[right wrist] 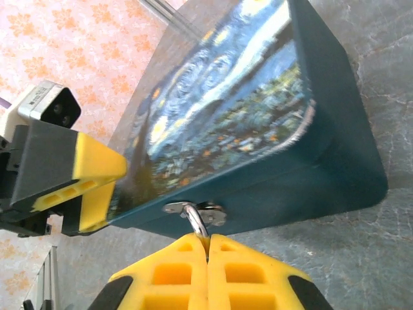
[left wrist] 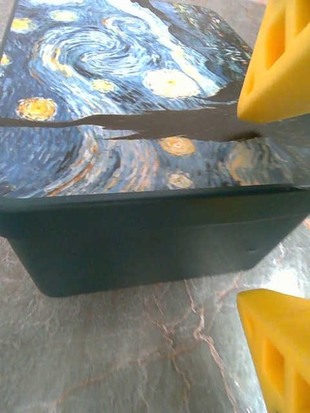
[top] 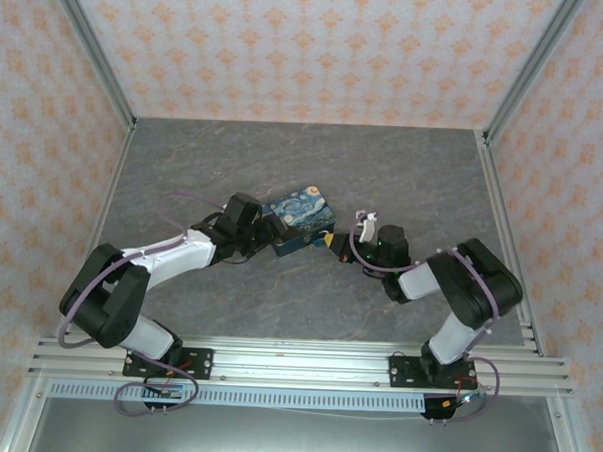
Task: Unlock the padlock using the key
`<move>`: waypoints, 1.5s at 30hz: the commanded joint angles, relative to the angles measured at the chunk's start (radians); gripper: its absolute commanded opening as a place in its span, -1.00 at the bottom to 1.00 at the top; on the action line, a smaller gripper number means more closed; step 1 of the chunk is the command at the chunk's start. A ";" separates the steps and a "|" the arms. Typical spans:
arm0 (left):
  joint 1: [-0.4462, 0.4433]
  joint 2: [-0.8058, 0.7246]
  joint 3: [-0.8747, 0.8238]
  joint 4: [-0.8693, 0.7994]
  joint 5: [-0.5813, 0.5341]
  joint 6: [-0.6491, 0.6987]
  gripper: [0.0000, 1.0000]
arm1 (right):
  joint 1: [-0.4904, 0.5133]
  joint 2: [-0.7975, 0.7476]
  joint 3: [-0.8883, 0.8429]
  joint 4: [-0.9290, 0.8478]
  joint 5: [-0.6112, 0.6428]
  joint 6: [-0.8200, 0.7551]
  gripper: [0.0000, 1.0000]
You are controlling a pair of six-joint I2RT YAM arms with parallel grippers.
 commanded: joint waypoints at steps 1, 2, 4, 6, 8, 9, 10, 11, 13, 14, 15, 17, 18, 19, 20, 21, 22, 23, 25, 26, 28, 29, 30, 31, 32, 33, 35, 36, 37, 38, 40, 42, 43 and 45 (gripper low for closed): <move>0.006 -0.091 0.061 -0.118 -0.073 0.070 0.46 | -0.005 -0.175 0.002 -0.285 0.013 -0.117 -1.00; 0.006 -0.119 0.067 -0.142 -0.095 0.086 0.50 | -0.004 -0.240 0.012 -0.398 0.019 -0.146 -1.00; 0.007 -0.171 0.071 -0.184 -0.140 0.115 0.57 | -0.004 -0.351 0.052 -0.637 0.024 -0.212 -1.00; 0.007 -0.230 0.071 -0.229 -0.199 0.150 0.63 | -0.004 -0.431 0.102 -0.871 0.019 -0.273 -1.00; 0.007 -0.283 0.064 -0.266 -0.257 0.179 0.66 | -0.004 -0.505 0.149 -1.051 0.010 -0.312 -1.00; 0.007 -0.311 0.058 -0.287 -0.290 0.193 0.68 | -0.004 -0.523 0.172 -1.133 0.004 -0.322 -1.00; 0.007 -0.334 0.055 -0.301 -0.315 0.203 0.70 | -0.005 -0.532 0.189 -1.189 -0.007 -0.323 -1.00; 0.009 -0.361 0.048 -0.319 -0.339 0.213 0.70 | -0.005 -0.539 0.205 -1.244 -0.024 -0.320 -1.00; 0.012 -0.401 0.037 -0.342 -0.368 0.228 0.72 | -0.005 -0.541 0.223 -1.324 -0.042 -0.298 -1.00; 0.014 -0.420 0.033 -0.353 -0.381 0.233 0.72 | -0.004 -0.541 0.225 -1.361 -0.043 -0.281 -1.00; 0.016 -0.437 0.028 -0.365 -0.391 0.237 0.73 | -0.005 -0.538 0.228 -1.393 -0.044 -0.268 -1.00; 0.018 -0.461 0.022 -0.380 -0.403 0.241 0.74 | -0.004 -0.530 0.217 -1.429 -0.048 -0.251 -1.00; 0.020 -0.469 0.018 -0.387 -0.411 0.241 0.74 | -0.005 -0.526 0.206 -1.434 -0.051 -0.247 -1.00; 0.022 -0.475 0.014 -0.389 -0.414 0.242 0.74 | -0.005 -0.521 0.191 -1.429 -0.048 -0.240 -1.00; 0.023 -0.479 0.010 -0.391 -0.416 0.242 0.74 | -0.005 -0.514 0.179 -1.417 -0.041 -0.234 -1.00; 0.024 -0.480 0.008 -0.393 -0.416 0.242 0.75 | -0.005 -0.504 0.168 -1.403 -0.029 -0.226 -1.00; 0.024 -0.480 0.005 -0.393 -0.416 0.240 0.75 | -0.005 -0.495 0.161 -1.387 -0.020 -0.220 -1.00; 0.026 -0.478 0.005 -0.393 -0.412 0.239 0.74 | -0.005 -0.479 0.158 -1.364 -0.012 -0.214 -1.00; 0.026 -0.472 0.006 -0.390 -0.406 0.236 0.74 | -0.005 -0.448 0.157 -1.326 -0.006 -0.206 -1.00; 0.026 -0.468 0.005 -0.388 -0.399 0.236 0.75 | -0.004 -0.442 0.159 -1.313 -0.004 -0.206 -1.00; 0.026 -0.464 0.008 -0.381 -0.385 0.238 0.75 | -0.007 -0.388 0.171 -1.305 0.015 -0.212 -1.00; 0.026 -0.463 0.008 -0.381 -0.383 0.238 0.75 | -0.007 -0.369 0.179 -1.302 0.022 -0.219 -1.00; 0.026 -0.464 0.007 -0.381 -0.383 0.237 0.75 | -0.008 -0.358 0.183 -1.299 0.033 -0.219 -1.00; 0.026 -0.465 0.008 -0.383 -0.385 0.237 0.75 | -0.011 -0.345 0.185 -1.285 0.042 -0.216 -1.00; 0.027 -0.468 0.008 -0.383 -0.387 0.237 0.75 | -0.014 -0.340 0.183 -1.272 0.050 -0.209 -1.00; 0.027 -0.469 0.007 -0.383 -0.386 0.239 0.75 | -0.018 -0.337 0.179 -1.256 0.055 -0.198 -0.92; 0.027 -0.474 0.007 -0.385 -0.387 0.246 0.75 | -0.022 -0.343 0.177 -1.235 0.061 -0.182 -0.70; 0.028 -0.477 0.009 -0.385 -0.388 0.248 0.75 | -0.023 -0.354 0.177 -1.231 0.064 -0.178 -0.61; 0.028 -0.479 0.011 -0.385 -0.388 0.251 0.76 | -0.025 -0.367 0.178 -1.232 0.070 -0.172 -0.53; 0.028 -0.481 0.014 -0.387 -0.392 0.255 0.76 | -0.025 -0.388 0.181 -1.239 0.084 -0.170 -0.42; 0.029 -0.485 0.020 -0.390 -0.404 0.262 0.78 | -0.028 -0.430 0.186 -1.257 0.125 -0.172 -0.25; 0.033 -0.487 0.029 -0.397 -0.423 0.272 0.80 | -0.033 -0.512 0.194 -1.291 0.194 -0.184 -0.04; 0.036 -0.487 0.034 -0.399 -0.432 0.280 0.81 | -0.037 -0.540 0.196 -1.302 0.224 -0.187 0.04; 0.046 -0.489 0.041 -0.395 -0.458 0.304 0.82 | -0.049 -0.605 0.202 -1.316 0.299 -0.196 0.21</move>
